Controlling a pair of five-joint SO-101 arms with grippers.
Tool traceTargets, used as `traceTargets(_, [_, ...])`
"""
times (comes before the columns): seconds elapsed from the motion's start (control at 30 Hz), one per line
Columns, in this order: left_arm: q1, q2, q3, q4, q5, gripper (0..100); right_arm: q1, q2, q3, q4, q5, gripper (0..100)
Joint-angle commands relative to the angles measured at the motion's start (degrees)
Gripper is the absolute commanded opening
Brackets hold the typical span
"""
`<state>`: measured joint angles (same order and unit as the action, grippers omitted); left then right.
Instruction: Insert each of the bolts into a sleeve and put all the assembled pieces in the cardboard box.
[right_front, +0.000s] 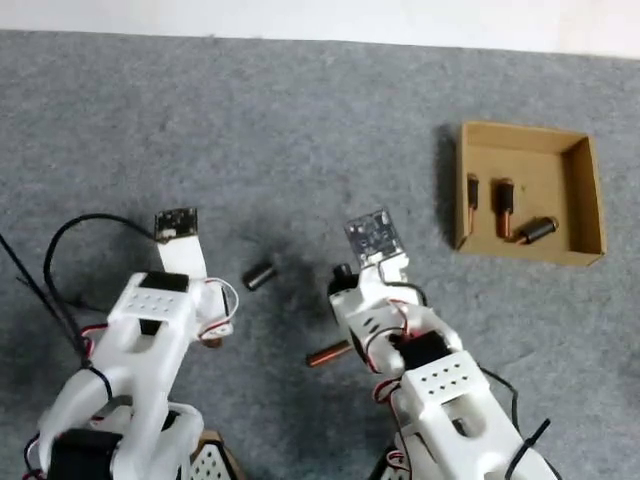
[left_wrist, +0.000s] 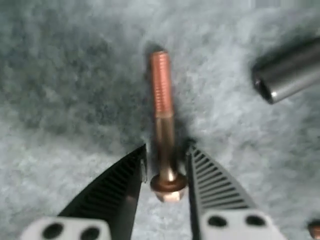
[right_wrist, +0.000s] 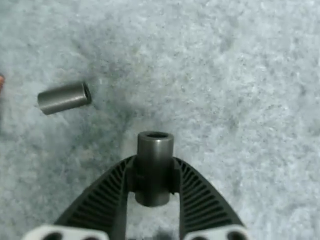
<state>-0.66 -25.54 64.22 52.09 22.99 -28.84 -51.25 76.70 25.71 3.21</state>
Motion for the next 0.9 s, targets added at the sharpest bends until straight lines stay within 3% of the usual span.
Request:
traceTargets(0.0, [0.7, 3.4, -2.6, -2.4, -0.2, 8, 0.7, -1.3, -0.4, -1.6, 0.5, 0.9])
traceTargets(0.17, [0.6, 6.4, -4.2, -3.3, -0.5, 1, 0.7, -1.3, -0.4, -1.6, 0.5, 0.9])
traceTargets(0.4, [-0.8, 3.4, -5.9, -3.2, -1.0, 0, 0.7, -1.4, 0.8, -1.6, 0.5, 0.9])
traceTargets(0.47, [-3.6, -0.2, -6.2, -2.5, -6.4, 0, 0.7, -1.4, 0.8, -1.6, 0.5, 0.9])
traceTargets(0.7, [-15.1, -16.0, -3.3, -2.5, -36.9, 1, 3.6, -1.7, 0.8, -1.6, 0.8, 0.9])
traceTargets(0.87, [-14.5, -25.3, 2.6, -2.5, -39.4, 1, 5.4, -1.4, 0.9, -1.7, 5.3, 0.9])
